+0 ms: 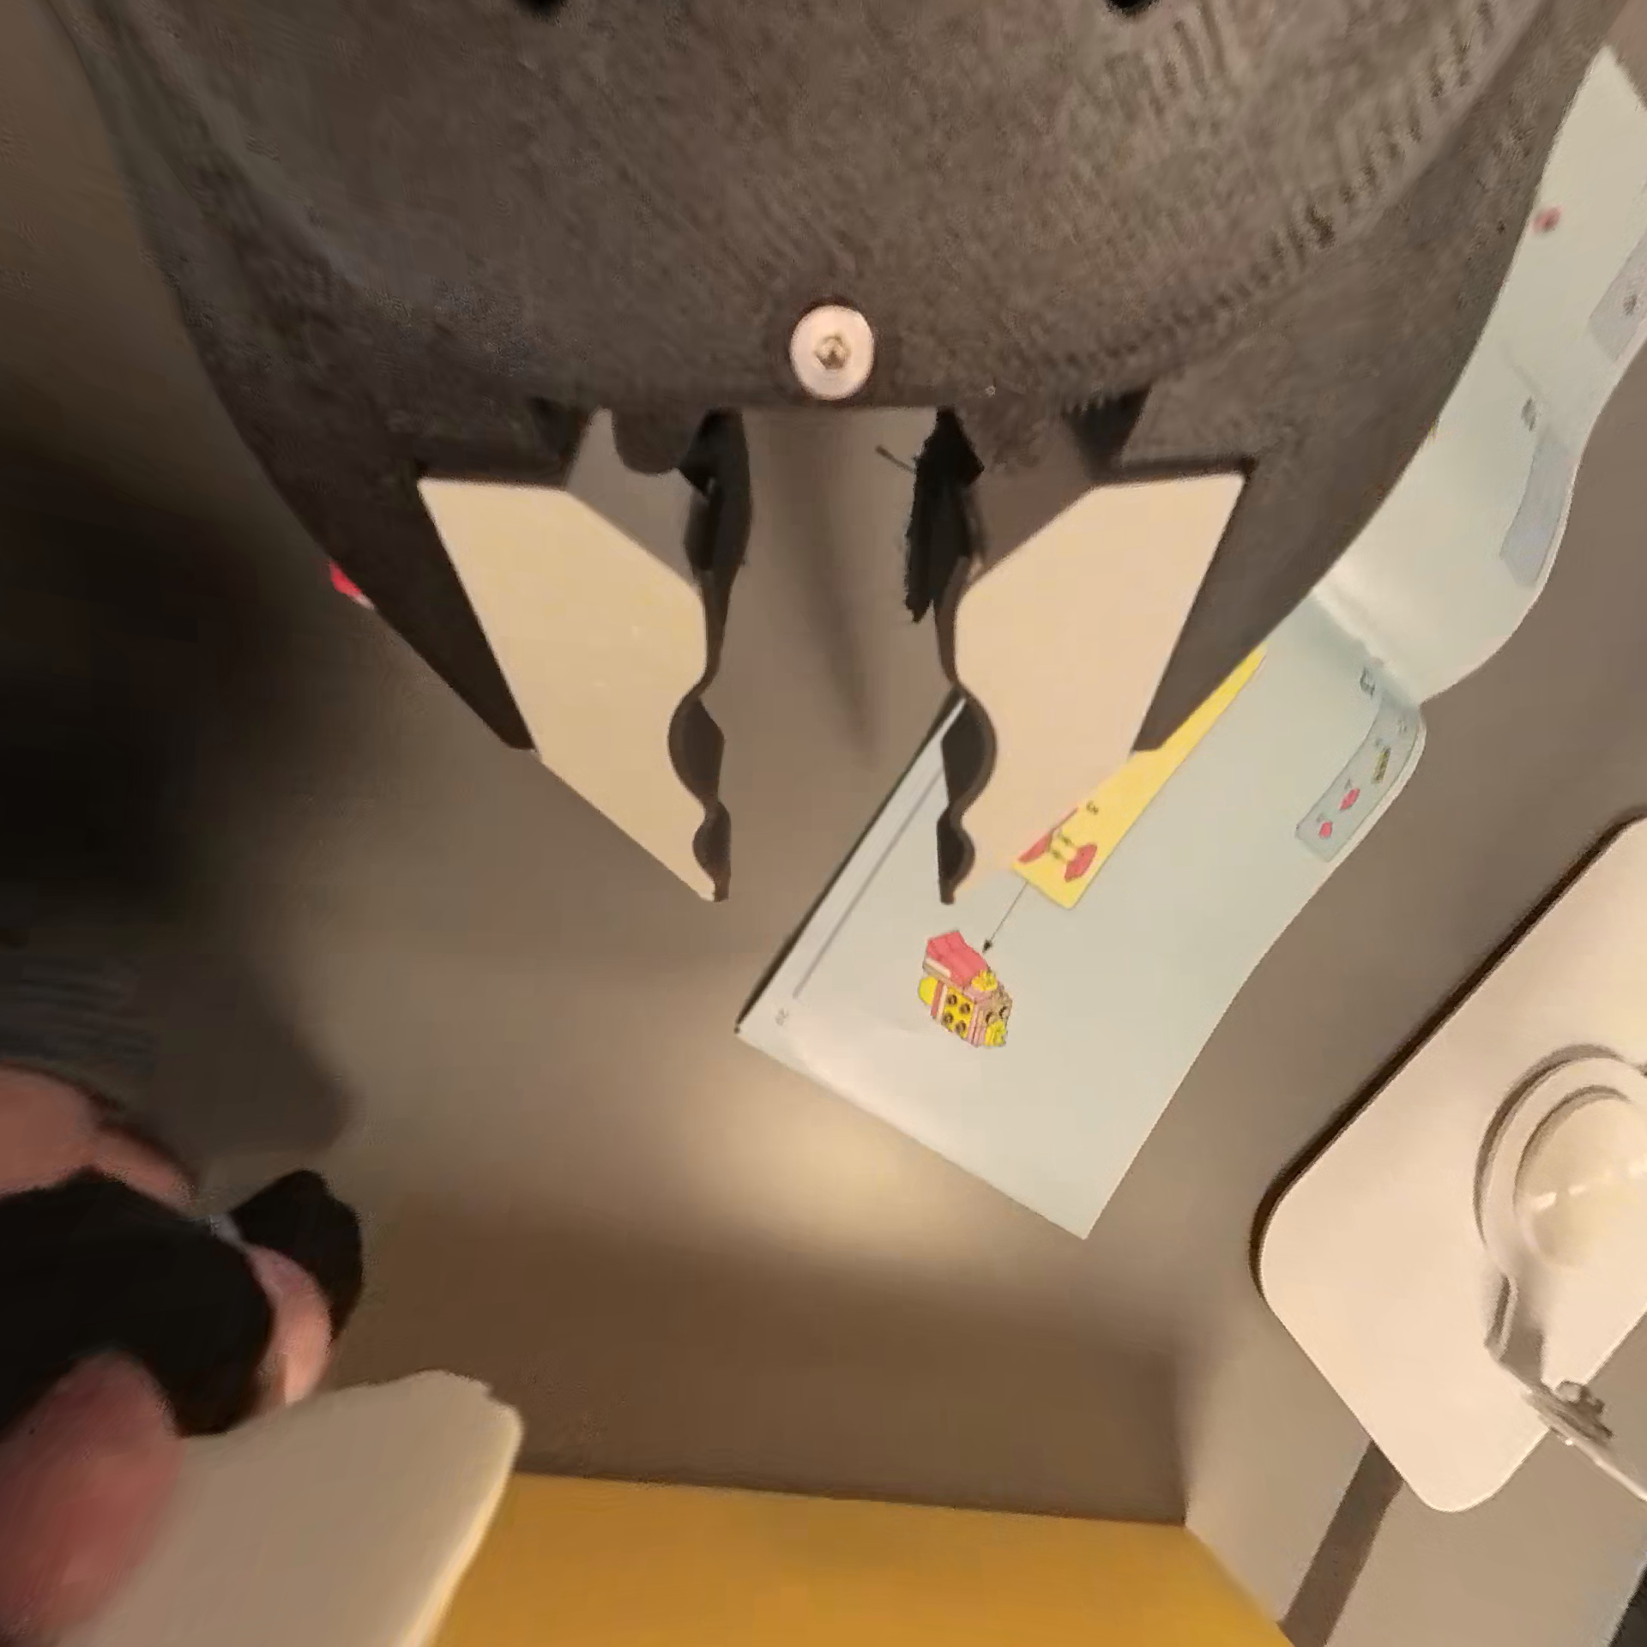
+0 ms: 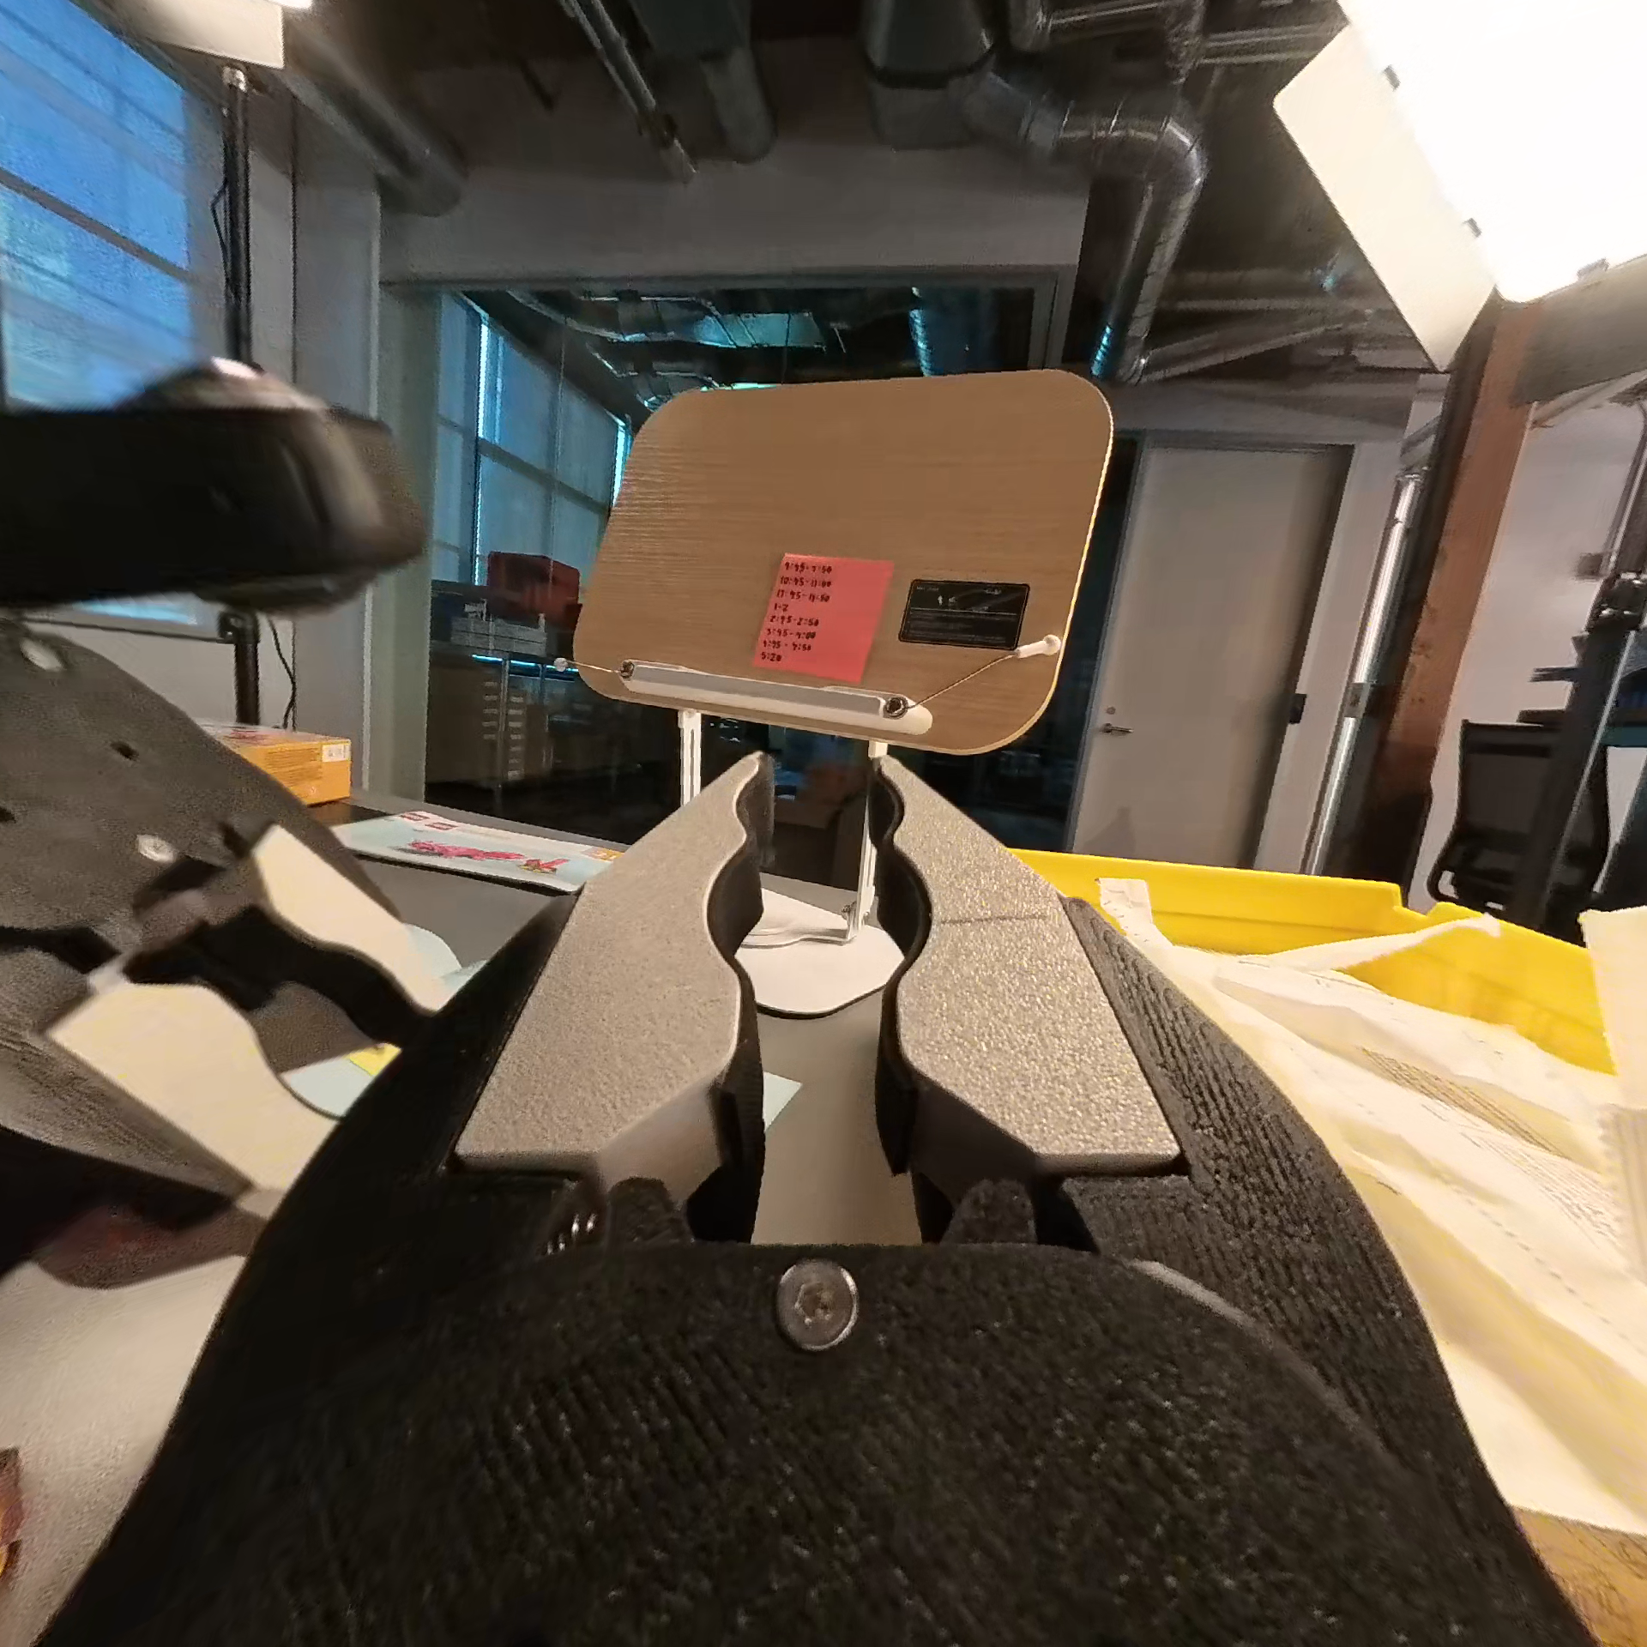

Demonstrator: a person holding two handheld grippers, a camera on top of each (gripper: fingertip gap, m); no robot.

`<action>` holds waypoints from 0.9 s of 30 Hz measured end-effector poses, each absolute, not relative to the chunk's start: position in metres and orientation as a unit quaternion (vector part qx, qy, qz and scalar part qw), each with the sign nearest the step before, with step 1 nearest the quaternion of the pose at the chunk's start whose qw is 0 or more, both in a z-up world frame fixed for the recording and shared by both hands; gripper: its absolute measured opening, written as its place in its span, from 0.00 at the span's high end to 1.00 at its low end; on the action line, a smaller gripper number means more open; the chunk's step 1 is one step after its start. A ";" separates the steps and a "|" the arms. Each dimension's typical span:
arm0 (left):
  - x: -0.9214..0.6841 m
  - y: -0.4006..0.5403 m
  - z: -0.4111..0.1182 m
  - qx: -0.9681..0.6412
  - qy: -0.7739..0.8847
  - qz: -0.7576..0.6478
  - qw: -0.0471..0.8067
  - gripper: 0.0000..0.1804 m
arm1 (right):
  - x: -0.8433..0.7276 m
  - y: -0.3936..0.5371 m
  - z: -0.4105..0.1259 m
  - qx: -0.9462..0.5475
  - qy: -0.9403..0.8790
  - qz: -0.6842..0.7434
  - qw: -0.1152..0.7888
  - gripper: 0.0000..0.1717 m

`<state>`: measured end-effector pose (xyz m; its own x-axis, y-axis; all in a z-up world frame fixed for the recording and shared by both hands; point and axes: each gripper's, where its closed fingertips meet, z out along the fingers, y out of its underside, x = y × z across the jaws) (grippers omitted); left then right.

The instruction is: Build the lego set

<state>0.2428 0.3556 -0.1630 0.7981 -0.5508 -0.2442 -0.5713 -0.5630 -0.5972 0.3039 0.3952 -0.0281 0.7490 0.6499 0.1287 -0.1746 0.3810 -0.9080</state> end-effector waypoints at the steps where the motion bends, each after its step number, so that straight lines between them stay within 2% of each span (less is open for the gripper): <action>1: 0.245 0.360 -0.167 -0.882 0.324 0.010 0.343 0.75 | 0.304 0.395 -0.028 -0.492 -0.241 0.260 0.795 0.89; 6: 0.251 0.371 -0.180 -0.874 0.355 -0.006 0.332 0.79 | 0.305 0.395 -0.027 -0.493 -0.238 0.263 0.794 0.89; 11: 0.251 0.377 -0.180 -0.874 0.356 -0.014 0.331 0.79 | 0.304 0.395 -0.027 -0.493 -0.237 0.265 0.794 0.89; 19: 0.243 0.390 -0.165 -0.864 0.327 0.017 0.382 0.87 | 0.303 0.397 -0.028 -0.498 -0.237 0.265 0.791 0.90; 23: 0.253 0.382 -0.173 -0.866 0.351 -0.022 0.355 0.79 | 0.303 0.397 -0.029 -0.500 -0.237 0.268 0.789 0.90; 27: 0.254 0.385 -0.179 -0.873 0.350 -0.030 0.340 0.77 | 0.302 0.398 -0.030 -0.503 -0.237 0.270 0.786 0.90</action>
<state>0.2536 0.3849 -0.1791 0.7533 -0.6311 -0.1852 -0.5902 -0.5244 -0.6138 0.3023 0.3978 -0.0299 0.7417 0.6630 0.1015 -0.1852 0.3479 -0.9191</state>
